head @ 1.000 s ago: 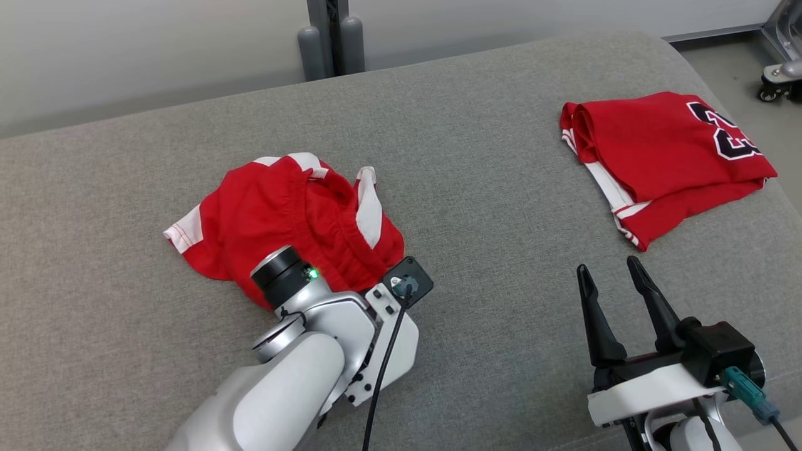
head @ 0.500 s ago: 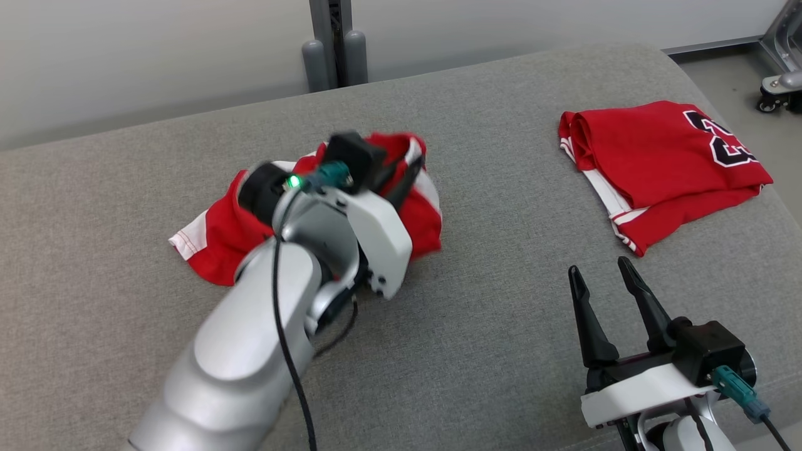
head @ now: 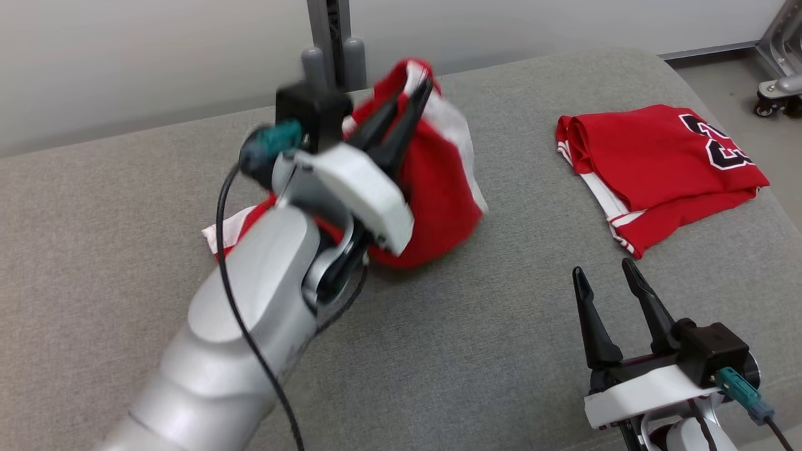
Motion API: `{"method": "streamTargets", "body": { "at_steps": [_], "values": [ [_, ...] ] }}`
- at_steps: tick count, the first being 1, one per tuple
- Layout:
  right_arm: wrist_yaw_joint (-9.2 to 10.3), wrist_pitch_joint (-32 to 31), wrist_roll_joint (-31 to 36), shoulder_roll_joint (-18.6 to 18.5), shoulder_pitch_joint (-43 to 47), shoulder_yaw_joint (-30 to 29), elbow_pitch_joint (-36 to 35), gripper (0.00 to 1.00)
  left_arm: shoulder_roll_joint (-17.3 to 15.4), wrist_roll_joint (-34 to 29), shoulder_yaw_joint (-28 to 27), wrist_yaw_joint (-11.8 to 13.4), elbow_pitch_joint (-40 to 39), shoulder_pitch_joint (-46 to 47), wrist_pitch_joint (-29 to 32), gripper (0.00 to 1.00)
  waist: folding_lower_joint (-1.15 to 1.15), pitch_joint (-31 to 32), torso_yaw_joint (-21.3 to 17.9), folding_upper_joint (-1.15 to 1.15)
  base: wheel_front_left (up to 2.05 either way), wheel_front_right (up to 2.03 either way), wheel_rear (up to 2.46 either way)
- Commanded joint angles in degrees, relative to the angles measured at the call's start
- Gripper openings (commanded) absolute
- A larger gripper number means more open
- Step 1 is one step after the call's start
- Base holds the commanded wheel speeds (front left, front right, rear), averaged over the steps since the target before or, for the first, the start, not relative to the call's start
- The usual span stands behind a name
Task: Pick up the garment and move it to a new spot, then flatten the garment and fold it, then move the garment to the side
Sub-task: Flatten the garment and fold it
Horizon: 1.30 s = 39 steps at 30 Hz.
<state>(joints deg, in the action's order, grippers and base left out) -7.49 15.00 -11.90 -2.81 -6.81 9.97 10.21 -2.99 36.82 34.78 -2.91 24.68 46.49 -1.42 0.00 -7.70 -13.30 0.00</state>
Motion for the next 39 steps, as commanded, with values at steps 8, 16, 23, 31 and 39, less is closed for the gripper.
{"method": "streamTargets", "body": {
  "at_steps": [8, 16, 23, 31, 39],
  "values": [
    [-0.02, 0.29, 0.43, -0.25, 1.68, -1.35, 0.05, 1.00, -5.65, 0.33, -1.17, 3.58, -2.40, -14.28, -5.00, 0.00, 0.00, -0.11, 4.44, 0.00, 0.00, 0.00, 0.00],
    [-0.02, 0.29, 0.73, -0.56, 2.07, -1.17, -0.11, 1.00, -9.57, 4.86, -6.25, 6.58, -5.73, -25.96, -8.28, 0.05, 0.00, 0.38, 7.70, 0.00, 0.00, 0.00, 0.00],
    [-0.02, 0.29, 0.61, -0.99, 2.94, -1.12, 0.17, 1.00, -10.75, 8.16, -8.80, 6.60, -6.86, -33.82, -10.33, 0.26, 0.00, 1.50, 8.89, 0.00, 0.00, 0.00, 0.00],
    [-0.02, 0.29, 0.27, -1.35, 3.83, -0.32, 0.84, 1.00, -9.80, 9.03, -9.34, 7.87, -3.60, -37.79, -11.62, 1.00, 0.00, 3.51, 9.15, 0.00, 0.00, 0.00, 0.00],
    [-0.02, 0.28, 0.07, -1.64, 4.94, -0.02, 0.88, 1.00, -9.66, 5.72, -11.36, 9.78, -4.17, -40.12, -13.45, 1.00, 0.00, 5.33, 9.63, 0.00, 0.00, 0.00, 0.00]
  ]
}}
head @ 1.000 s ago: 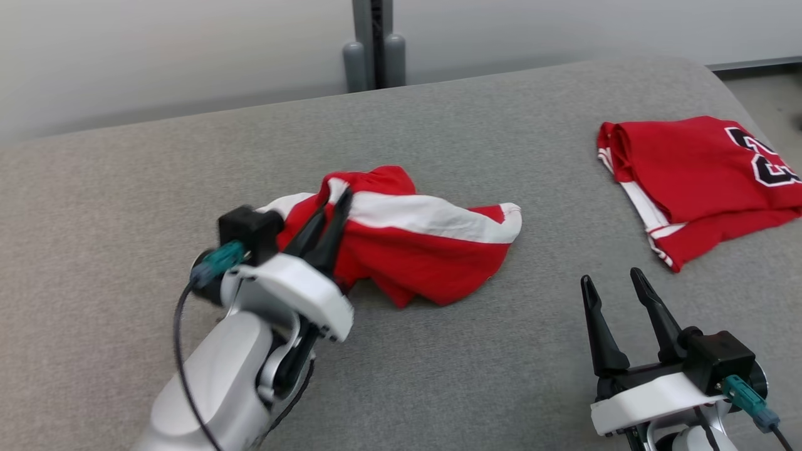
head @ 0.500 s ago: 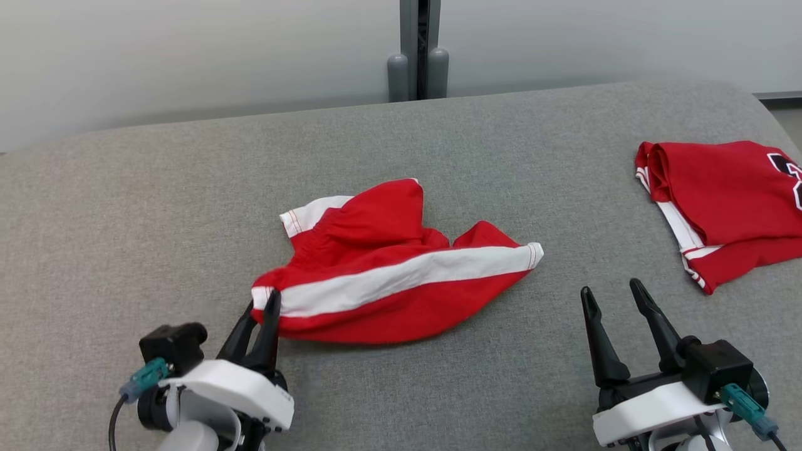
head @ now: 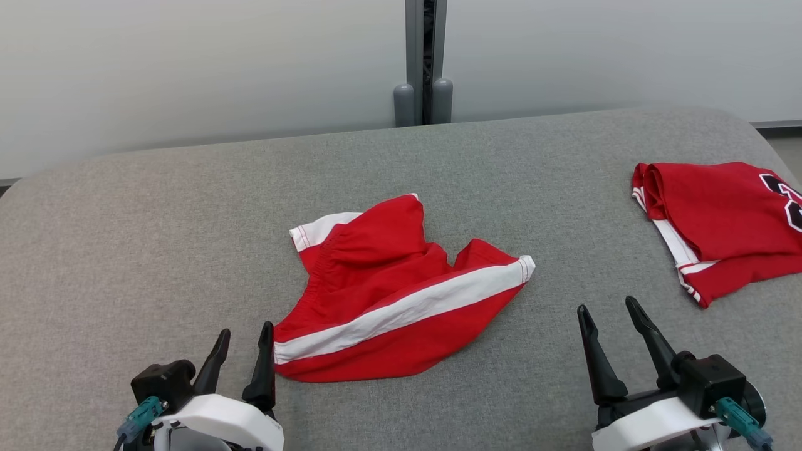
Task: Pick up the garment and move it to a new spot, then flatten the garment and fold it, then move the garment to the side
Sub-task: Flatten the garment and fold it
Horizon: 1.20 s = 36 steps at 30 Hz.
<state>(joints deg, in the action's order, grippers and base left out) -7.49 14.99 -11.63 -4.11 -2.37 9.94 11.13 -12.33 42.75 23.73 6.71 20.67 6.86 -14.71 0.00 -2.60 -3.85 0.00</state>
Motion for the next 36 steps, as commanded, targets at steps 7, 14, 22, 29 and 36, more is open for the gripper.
{"method": "streamTargets", "body": {
  "at_steps": [7, 14, 22, 29, 36],
  "values": [
    [-0.02, 0.30, -0.43, -0.23, 0.72, 0.64, -0.39, 1.00, 3.00, -11.36, -8.97, -0.16, -9.06, -5.45, -0.42, 1.00, 0.00, 1.81, 0.97, 0.00, 0.00, 0.00, 0.00],
    [-0.02, 0.30, -0.44, -0.14, 0.97, 0.69, -0.87, 1.00, 5.95, -24.41, -14.97, -1.20, -15.12, -9.73, -0.39, 1.00, 0.00, 3.06, 1.31, 0.00, 0.00, 0.00, 0.00],
    [-0.02, 0.29, -0.45, 0.26, 2.27, 0.23, -1.24, 1.00, 8.53, -33.50, -19.70, -0.90, -18.20, -14.32, -0.40, 1.00, 0.00, 4.89, 1.64, 0.00, 0.00, 0.00, 0.00],
    [-0.02, 0.30, -0.76, 0.58, 4.13, 0.17, -1.10, 1.00, 9.02, -37.75, -19.19, -1.02, -16.58, -17.17, -0.40, 1.00, 0.00, 5.81, 2.11, 0.00, 0.00, 0.00, 0.00],
    [-0.02, 0.30, -1.01, 0.81, 4.42, 0.49, -0.70, 1.00, 9.28, -36.65, -19.54, -1.10, -15.15, -16.90, -0.41, 1.00, 0.00, 5.71, 2.62, 0.00, 0.00, 0.00, 0.00]
  ]
}}
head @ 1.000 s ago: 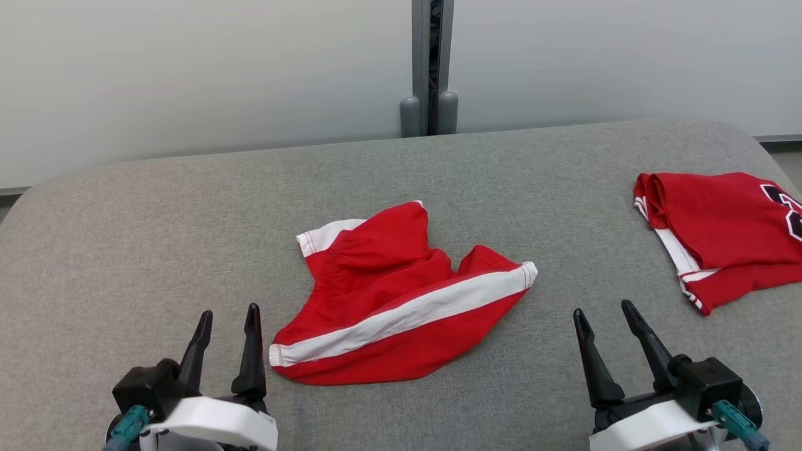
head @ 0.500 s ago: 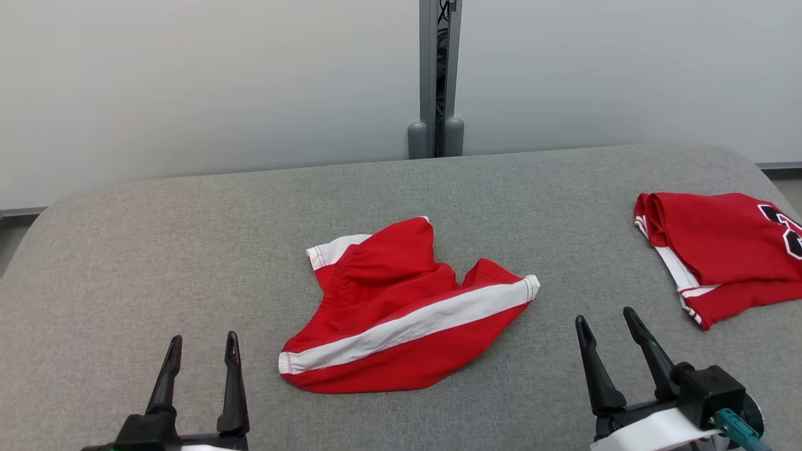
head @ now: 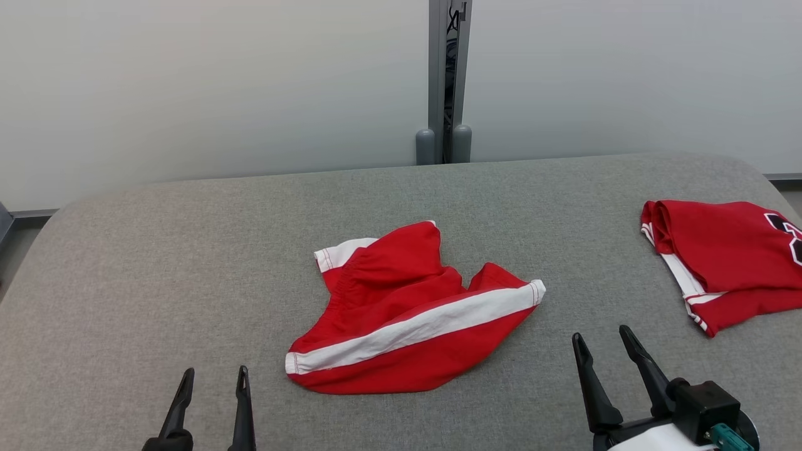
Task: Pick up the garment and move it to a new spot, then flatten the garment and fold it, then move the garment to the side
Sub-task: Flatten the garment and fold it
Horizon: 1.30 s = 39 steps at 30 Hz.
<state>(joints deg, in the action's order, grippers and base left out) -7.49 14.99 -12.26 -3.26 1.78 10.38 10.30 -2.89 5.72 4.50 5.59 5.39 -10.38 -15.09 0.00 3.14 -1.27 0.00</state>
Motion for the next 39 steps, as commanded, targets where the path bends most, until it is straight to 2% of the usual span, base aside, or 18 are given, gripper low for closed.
{"method": "streamTargets", "body": {
  "at_steps": [1, 29, 33, 39],
  "values": [
    [-0.02, 0.30, -0.40, -0.03, 0.19, 0.10, 0.17, 1.00, -0.14, 0.46, -0.47, 0.11, 0.19, 0.55, -0.02, 1.00, 0.00, -0.06, 0.08, 0.00, 0.00, 0.00, 0.00],
    [-0.02, 0.30, -0.33, 0.10, -0.41, 0.06, 0.29, 1.00, -0.10, 0.38, 0.26, 0.94, 0.07, 1.84, -0.03, 1.00, 0.00, -0.27, -0.30, 0.00, 0.00, 0.00, 0.00],
    [-0.02, 0.29, -0.37, 0.12, -0.56, 0.07, 0.24, 1.00, -0.08, 4.07, 1.27, -1.47, 5.07, 2.78, -0.01, 1.00, 0.00, -0.63, -0.28, 0.00, 0.00, 0.00, 0.00],
    [-0.02, 0.29, -0.30, 0.10, -1.04, 0.73, 0.45, 1.00, -0.12, 7.72, 4.84, -4.44, 19.33, 9.52, -0.02, 1.00, 0.00, -1.51, -0.52, 0.00, 0.00, 0.00, 0.00]
  ]
}}
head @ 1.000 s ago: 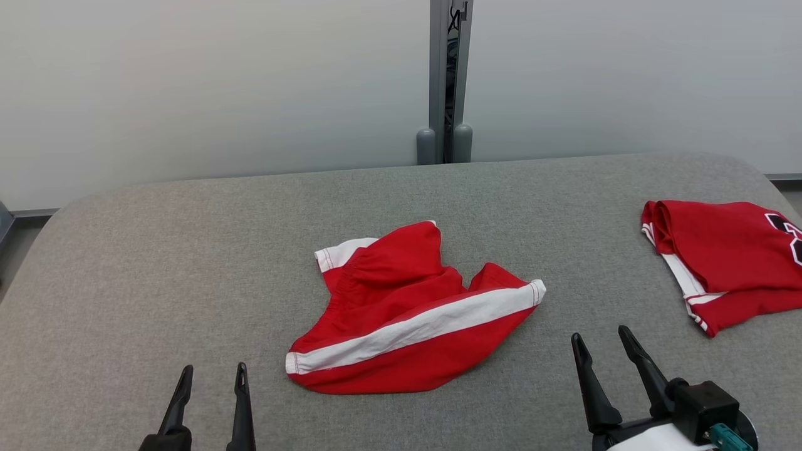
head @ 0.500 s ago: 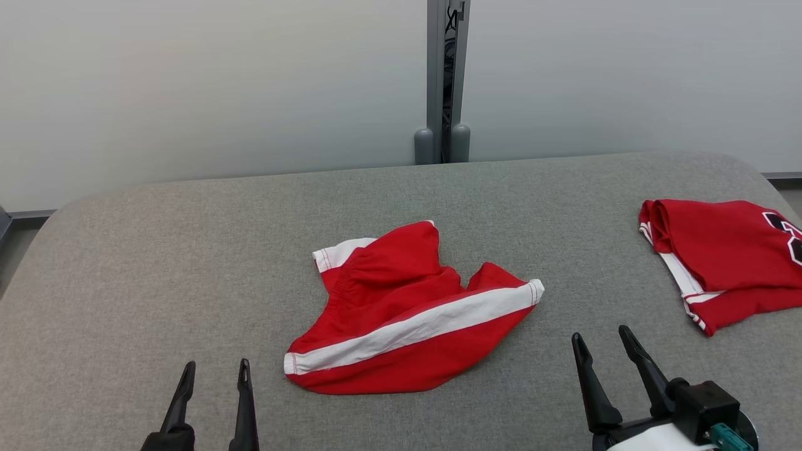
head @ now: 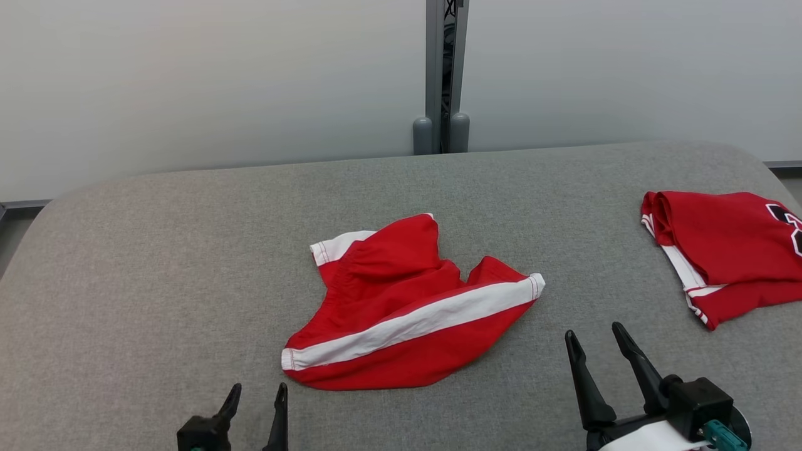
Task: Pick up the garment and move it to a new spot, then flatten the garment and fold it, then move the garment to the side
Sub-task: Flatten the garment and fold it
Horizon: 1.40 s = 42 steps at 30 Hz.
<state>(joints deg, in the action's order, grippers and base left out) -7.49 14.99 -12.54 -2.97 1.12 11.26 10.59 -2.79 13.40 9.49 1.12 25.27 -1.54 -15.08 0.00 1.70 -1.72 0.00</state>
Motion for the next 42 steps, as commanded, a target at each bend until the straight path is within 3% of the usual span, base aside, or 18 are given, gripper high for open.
{"method": "streamTargets", "body": {
  "at_steps": [1, 12, 18, 21, 25, 31, 33, 36, 40, 41, 42],
  "values": [
    [-0.02, 0.29, 0.00, -0.18, -0.52, 0.00, 0.19, 1.00, -0.29, 0.50, 0.27, -0.11, 1.98, 2.32, 0.22, 1.00, 0.00, -0.20, -0.19, 0.00, 0.00, 0.00, 0.00],
    [-0.02, 0.29, -0.09, -1.23, -1.40, 0.86, 0.28, 1.00, -0.25, 4.85, 2.40, -2.67, 17.74, 13.58, 0.05, 1.00, 0.00, -1.71, -2.00, 0.00, 0.00, 0.00, 0.00],
    [-0.02, 0.30, -0.11, -1.95, -1.91, 1.20, 0.34, 1.00, -0.27, 5.27, 2.97, -2.66, 23.32, 17.26, -0.05, 1.00, 0.00, -2.67, -2.71, 0.00, 0.00, 0.00, 0.00],
    [-0.02, 0.30, 0.08, -2.24, -2.10, 1.14, 0.35, 1.00, -0.27, 5.34, 3.18, -2.49, 25.01, 18.46, -0.09, 0.91, 0.00, -3.21, -2.76, 0.00, 0.00, 0.00, 0.00],
    [-0.02, 0.30, 0.10, -2.67, -2.67, 1.36, 0.18, 1.00, -0.26, 6.08, 3.80, -2.54, 26.88, 19.81, -0.13, 0.67, 0.00, -3.99, -2.78, 0.00, 0.00, 0.00, 0.00],
    [-0.02, 0.29, 0.07, -3.19, -2.94, 1.28, 0.13, 1.00, -0.26, 7.96, 5.56, -3.36, 28.39, 20.80, -0.09, 0.69, 0.00, -4.46, -2.78, 0.00, 0.00, 0.00, 0.00],
    [-0.02, 0.29, 0.08, -3.29, -3.15, 1.37, 0.16, 1.00, -0.26, 8.75, 6.29, -3.35, 28.87, 21.10, -0.09, 0.76, 0.00, -4.56, -2.82, 0.00, 0.00, 0.00, 0.00],
    [-0.02, 0.29, 0.13, -3.40, -3.52, 1.51, 0.20, 1.00, -0.26, 9.66, 7.32, -2.87, 29.58, 21.51, -0.09, 0.77, 0.00, -4.77, -2.92, 0.00, 0.00, 0.00, 0.00],
    [-0.02, 0.29, 0.08, -3.55, -3.98, 1.60, 0.00, 1.00, -0.28, 11.14, 8.70, -2.94, 31.35, 22.34, -0.03, 0.64, 0.00, -5.16, -3.08, 0.00, 0.00, 0.00, 0.00],
    [-0.02, 0.29, 0.12, -3.60, -4.05, 1.60, -0.05, 1.00, -0.26, 11.33, 9.04, -2.93, 31.85, 22.66, 0.00, 0.50, 0.00, -5.29, -3.10, 0.00, 0.00, 0.00, 0.00],
    [-0.02, 0.29, 0.15, -3.61, -4.13, 1.61, -0.06, 1.00, -0.27, 11.49, 9.26, -2.88, 32.14, 22.98, 0.02, 0.25, 0.00, -5.41, -3.12, 0.00, 0.00, 0.00, 0.00]
  ]
}}
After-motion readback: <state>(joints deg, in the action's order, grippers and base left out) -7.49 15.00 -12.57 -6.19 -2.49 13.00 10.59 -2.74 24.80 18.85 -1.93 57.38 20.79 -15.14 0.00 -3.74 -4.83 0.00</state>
